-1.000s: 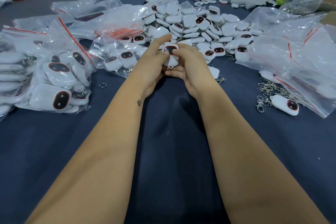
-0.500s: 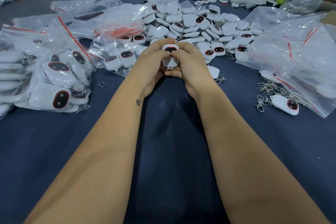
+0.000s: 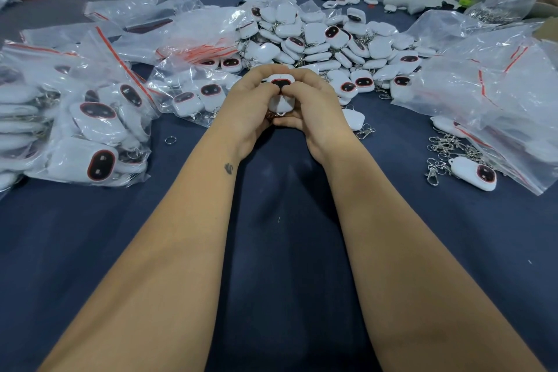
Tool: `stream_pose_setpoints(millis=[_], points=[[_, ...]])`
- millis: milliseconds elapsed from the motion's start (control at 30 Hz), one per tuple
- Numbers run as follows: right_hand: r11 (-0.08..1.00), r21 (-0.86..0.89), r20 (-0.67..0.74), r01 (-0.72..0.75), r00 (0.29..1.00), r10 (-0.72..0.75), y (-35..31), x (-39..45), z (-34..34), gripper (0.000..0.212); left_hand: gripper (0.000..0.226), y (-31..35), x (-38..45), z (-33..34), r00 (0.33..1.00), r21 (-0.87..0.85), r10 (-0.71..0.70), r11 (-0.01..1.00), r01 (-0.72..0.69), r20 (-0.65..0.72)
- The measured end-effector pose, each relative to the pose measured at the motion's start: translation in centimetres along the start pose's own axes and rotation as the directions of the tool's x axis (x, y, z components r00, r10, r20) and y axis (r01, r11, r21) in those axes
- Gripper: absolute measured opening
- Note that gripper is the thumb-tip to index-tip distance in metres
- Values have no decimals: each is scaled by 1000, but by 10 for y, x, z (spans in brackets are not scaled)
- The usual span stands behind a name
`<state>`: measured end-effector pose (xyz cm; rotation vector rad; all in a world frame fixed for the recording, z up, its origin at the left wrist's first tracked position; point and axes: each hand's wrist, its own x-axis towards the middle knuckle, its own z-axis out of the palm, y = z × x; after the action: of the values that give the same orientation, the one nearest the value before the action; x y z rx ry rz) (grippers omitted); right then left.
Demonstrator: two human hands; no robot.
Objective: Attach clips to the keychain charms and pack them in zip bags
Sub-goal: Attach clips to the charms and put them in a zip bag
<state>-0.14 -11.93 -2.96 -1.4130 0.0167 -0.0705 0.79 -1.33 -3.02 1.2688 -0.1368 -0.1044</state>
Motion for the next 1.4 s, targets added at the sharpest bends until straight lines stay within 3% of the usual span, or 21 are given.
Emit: stream_pose_setpoints(millis=[533, 667, 767, 867, 1000, 1100, 1233, 1400], points=[[1000, 2, -61, 9, 998, -8, 0, 1, 0, 17, 26, 3, -2, 3, 997, 86, 29, 996, -23, -68], [996, 93, -85, 10, 996, -2, -1, 2, -1, 15, 27, 3, -5, 5, 977, 174, 181, 972, -160, -114], [986, 167, -95, -1, 995, 18, -1, 2, -2, 13, 28, -1, -6, 2, 903, 492, 377, 838, -238, -205], [981, 192, -97, -9, 995, 29, -2, 2, -2, 13, 21, 0, -6, -7, 835, 811, 503, 571, -126, -225], [952, 306, -105, 7, 994, 26, -4, 3, -4, 15, 31, -4, 1, -15, 901, 959, 407, 280, 30, -147], [930, 365, -83, 37, 996, -7, -2, 2, -2, 19, 23, -6, 1, -16, 919, 979, 373, 196, 59, -130], [938, 329, -28, 108, 994, -105, -1, 2, 1, 24, 17, -2, -3, -16, 910, 955, 375, 288, 68, -178], [973, 132, 4, 190, 981, -192, 4, 0, 5, 23, 20, 0, -5, -11, 876, 780, 397, 625, -39, -274]])
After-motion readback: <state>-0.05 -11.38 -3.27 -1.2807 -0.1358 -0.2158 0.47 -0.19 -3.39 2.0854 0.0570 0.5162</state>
